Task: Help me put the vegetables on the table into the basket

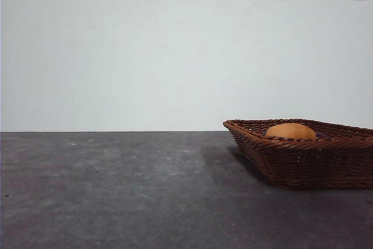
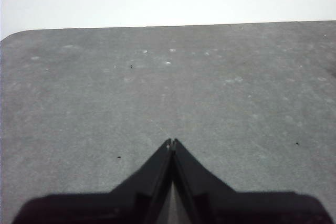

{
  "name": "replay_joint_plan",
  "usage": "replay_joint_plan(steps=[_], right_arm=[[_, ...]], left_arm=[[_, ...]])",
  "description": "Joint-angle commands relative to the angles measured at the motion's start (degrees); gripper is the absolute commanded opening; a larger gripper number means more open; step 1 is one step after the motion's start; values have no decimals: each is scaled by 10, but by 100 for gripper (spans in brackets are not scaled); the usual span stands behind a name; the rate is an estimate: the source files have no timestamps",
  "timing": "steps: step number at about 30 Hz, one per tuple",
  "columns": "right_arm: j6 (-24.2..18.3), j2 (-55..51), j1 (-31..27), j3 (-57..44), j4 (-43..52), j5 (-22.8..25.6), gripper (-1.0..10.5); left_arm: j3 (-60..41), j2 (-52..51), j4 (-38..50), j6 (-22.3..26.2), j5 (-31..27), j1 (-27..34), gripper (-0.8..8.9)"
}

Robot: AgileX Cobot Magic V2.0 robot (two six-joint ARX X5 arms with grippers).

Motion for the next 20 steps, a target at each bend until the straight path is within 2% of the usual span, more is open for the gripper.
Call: replay_joint_plan(steps=[1,7,11,20], right_arm=[[38,-33,-1,-46,14,10,0],[73,-83,0,-123,14,16,0],[75,-105,0,-161,13,16,0],[73,-116,0,-163,22,17,0]], left_arm=[[-6,-1,4,-3,-1,2,-3],[-6,-1,4,-3,-1,2,-4],[-6,-1,4,-3,-1,2,-4],[-6,0,4,-3,-1,2,-4]])
